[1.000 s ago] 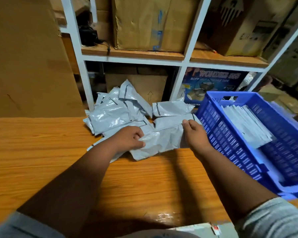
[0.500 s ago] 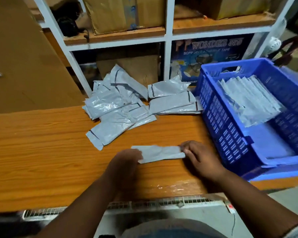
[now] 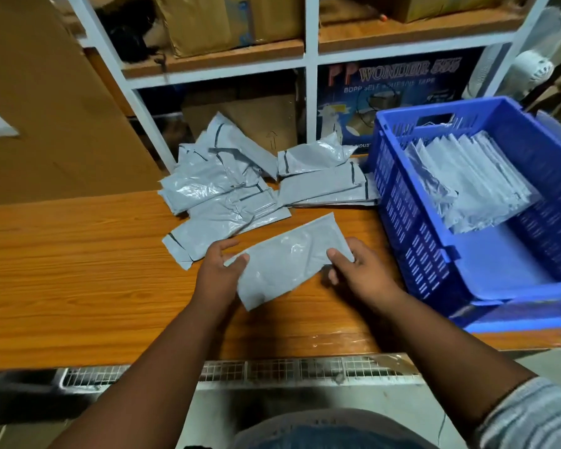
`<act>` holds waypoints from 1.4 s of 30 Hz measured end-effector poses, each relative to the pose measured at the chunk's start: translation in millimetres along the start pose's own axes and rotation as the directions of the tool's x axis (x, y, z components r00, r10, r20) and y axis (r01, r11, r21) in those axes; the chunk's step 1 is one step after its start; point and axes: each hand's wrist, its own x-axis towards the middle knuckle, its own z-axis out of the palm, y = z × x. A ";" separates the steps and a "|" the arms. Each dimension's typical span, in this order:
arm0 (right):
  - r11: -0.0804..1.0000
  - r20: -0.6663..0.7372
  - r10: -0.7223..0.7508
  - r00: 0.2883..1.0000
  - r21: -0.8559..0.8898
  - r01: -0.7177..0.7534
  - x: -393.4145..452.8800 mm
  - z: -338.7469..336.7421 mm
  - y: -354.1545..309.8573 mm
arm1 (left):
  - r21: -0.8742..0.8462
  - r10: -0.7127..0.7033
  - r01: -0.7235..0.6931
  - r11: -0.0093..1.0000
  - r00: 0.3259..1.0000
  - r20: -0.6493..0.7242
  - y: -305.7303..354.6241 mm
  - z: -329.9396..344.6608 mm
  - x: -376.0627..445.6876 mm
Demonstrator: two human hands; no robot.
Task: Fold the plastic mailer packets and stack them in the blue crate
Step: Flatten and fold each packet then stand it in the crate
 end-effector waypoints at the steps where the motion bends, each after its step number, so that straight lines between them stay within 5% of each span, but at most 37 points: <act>1: 0.999 -0.045 0.034 0.998 0.004 -0.034 3.6 3.0 2.6 | 0.016 -0.035 0.034 0.999 0.999 0.002 -4.9 -2.4 5.2; 3: 0.975 -0.088 0.098 0.991 -0.190 -0.113 9.8 3.0 11.1 | 0.096 -0.083 0.081 0.992 0.996 0.016 -14.6 -8.2 14.6; 7: 0.697 -0.064 0.191 0.979 -0.694 -0.181 -8.6 -0.3 25.8 | 0.375 -0.055 0.019 0.927 0.995 0.087 -38.1 -12.3 29.2; 10: 0.530 -0.160 -0.095 0.983 -0.844 -0.086 -22.6 1.6 27.0 | 0.622 0.146 -0.167 0.765 0.986 0.085 -45.8 -5.8 32.1; 12: 0.443 -0.067 -0.303 0.950 -0.893 0.078 -14.8 3.1 24.5 | 0.672 0.327 -0.303 0.676 0.940 0.096 -44.4 7.8 24.8; 15: 0.434 0.133 -0.306 0.943 -0.862 0.262 14.4 14.4 20.6 | 0.685 0.500 -0.486 0.543 0.842 0.201 -35.2 44.1 3.4; 19: 0.355 0.189 -0.035 0.981 -0.916 0.188 32.8 39.6 54.3 | 0.738 0.396 -0.530 0.419 0.837 0.377 -29.5 98.6 -10.2; 22: 0.341 0.139 -0.027 0.990 -0.930 0.140 32.1 42.2 68.3 | 0.807 0.245 -0.519 0.281 0.852 0.462 -40.8 123.6 -6.9; 26: 0.311 0.139 -0.033 0.990 -0.940 0.142 33.4 43.6 67.9 | 0.795 0.225 -0.577 0.189 0.813 0.537 -55.7 122.2 -3.0; 37: 0.198 0.207 -0.074 0.976 -0.956 0.218 40.5 42.8 58.4 | 0.737 0.282 -0.624 0.260 0.779 0.560 -67.9 112.5 6.7; 42: 0.437 0.299 -0.140 0.944 -0.837 0.330 38.6 63.6 54.9 | 0.598 0.253 -0.597 0.535 0.789 0.560 -66.1 98.2 19.1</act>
